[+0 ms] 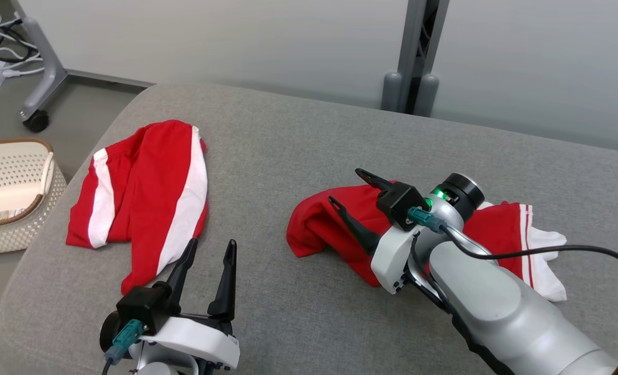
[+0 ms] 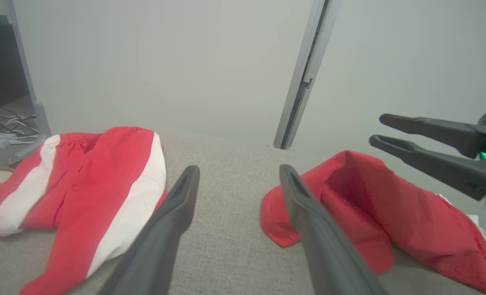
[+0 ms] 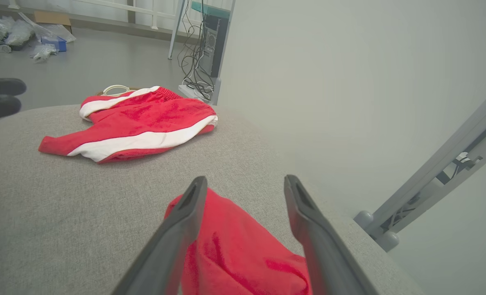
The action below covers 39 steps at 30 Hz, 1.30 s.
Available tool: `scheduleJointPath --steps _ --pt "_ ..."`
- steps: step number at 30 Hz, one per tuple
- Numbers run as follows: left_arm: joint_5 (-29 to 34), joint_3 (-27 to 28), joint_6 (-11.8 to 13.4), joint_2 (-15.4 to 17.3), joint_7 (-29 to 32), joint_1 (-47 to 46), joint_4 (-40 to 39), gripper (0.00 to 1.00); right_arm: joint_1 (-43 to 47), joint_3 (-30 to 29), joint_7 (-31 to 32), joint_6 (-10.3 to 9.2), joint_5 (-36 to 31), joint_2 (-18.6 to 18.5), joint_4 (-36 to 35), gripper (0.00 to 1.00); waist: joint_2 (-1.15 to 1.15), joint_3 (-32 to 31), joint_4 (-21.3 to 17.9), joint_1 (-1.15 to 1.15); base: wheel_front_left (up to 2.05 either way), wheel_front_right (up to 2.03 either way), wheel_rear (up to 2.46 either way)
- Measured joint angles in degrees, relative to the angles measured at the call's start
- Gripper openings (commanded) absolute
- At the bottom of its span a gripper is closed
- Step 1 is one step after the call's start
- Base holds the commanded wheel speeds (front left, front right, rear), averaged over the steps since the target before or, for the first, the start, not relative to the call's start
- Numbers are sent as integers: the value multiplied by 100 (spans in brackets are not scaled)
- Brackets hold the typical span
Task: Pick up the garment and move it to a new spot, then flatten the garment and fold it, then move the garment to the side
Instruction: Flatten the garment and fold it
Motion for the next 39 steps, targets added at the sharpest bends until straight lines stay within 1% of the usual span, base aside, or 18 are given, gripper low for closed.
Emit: scheduleJointPath --steps 3,5,9,13,16,20,22,24,27,28,33,39 --pt "1 44 18 1 0 10 2 100 -79 56 -1 0 205 -19 34 100 0 -64 -86 0 0 0 0" --pt "5 76 21 0 0 23 1 100 -111 19 0 0 294 -112 15 100 0 -115 -169 0 0 0 0" --pt "44 181 26 1 0 83 -10 100 -130 -328 -1 0 375 -386 -131 100 0 -231 -382 0 0 0 0" --pt "91 299 27 0 0 103 -55 100 26 -910 -1 -1 302 -648 -417 100 0 -346 -650 0 0 0 0" --pt "129 400 41 1 0 104 -98 100 295 -1463 -1 0 167 -770 -712 100 0 -406 -876 0 0 0 0" --pt "169 485 48 1 0 97 -119 100 839 -2465 -1 -1 -18 -873 -1251 100 0 -456 -1156 0 0 0 0" --pt "170 485 51 -1 0 74 -131 100 1225 -2914 -1 -1 -211 -850 -1559 100 0 -473 -1270 0 0 0 0" --pt "169 487 88 -2 0 44 -151 100 1659 -3395 -1 -1 -302 -725 -1844 100 0 -484 -1368 0 0 0 0" --pt "172 500 115 -1 0 34 -134 100 2169 -3919 -1 -1 -504 -497 -2207 100 0 -487 -1498 0 0 0 0" --pt "214 505 130 -2 0 34 -44 100 2450 -4142 -1 -1 -581 -343 -2434 100 0 -483 -1583 0 0 0 0" --pt "220 550 138 -3 0 32 25 100 2951 -4353 -1 -1 -695 -132 -2672 100 0 -464 -1742 0 0 0 0" --pt "238 661 135 -1 0 118 48 100 3115 -4435 -1 -1 -745 -45 -2767 100 0 -472 -1808 0 0 0 0"
